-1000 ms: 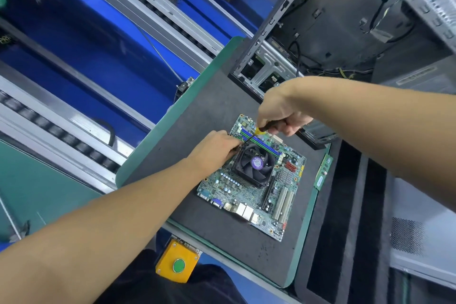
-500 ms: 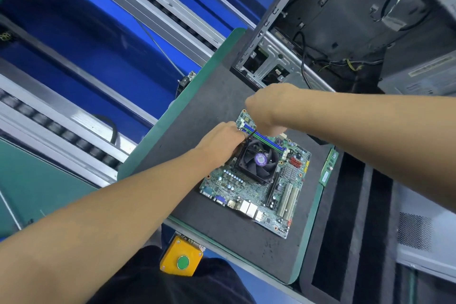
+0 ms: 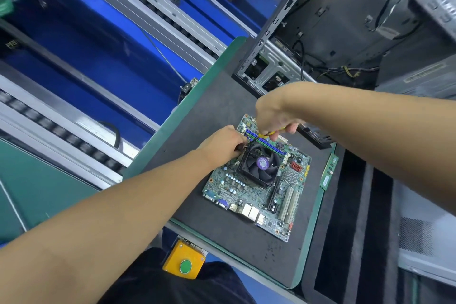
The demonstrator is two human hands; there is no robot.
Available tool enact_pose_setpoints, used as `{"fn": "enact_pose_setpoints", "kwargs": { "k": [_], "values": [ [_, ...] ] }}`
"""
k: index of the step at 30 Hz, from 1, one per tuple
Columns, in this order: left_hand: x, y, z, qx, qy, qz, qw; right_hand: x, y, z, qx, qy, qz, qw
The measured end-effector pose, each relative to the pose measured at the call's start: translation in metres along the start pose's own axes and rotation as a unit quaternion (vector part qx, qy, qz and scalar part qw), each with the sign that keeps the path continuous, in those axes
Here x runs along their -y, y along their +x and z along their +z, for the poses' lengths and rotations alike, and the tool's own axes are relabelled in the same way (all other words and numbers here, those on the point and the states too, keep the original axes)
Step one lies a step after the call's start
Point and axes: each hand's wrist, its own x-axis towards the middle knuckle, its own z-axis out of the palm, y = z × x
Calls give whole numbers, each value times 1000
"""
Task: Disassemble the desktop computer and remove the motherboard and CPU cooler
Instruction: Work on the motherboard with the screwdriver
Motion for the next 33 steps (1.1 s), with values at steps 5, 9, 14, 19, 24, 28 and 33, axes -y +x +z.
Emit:
{"fn": "enact_pose_setpoints", "kwargs": {
  "k": [5,9,14,19,24,28,33],
  "values": [
    [6,2,9,-10,71,45,996,-17,9,-14,35,144,36,988],
    [7,1,12,-12,130,40,991,-21,11,-11,56,146,57,986],
    [5,2,12,-7,198,34,980,-13,11,-5,44,7,41,998],
    [4,4,8,19,190,40,981,5,-13,11,-177,-460,-164,854],
    [2,6,5,44,204,54,977,-5,-16,20,-224,-530,-247,779],
    [4,7,2,49,162,19,985,-16,-9,13,-164,-233,-104,953],
    [7,7,6,37,153,27,987,-35,7,1,23,180,20,983]
  ]
}}
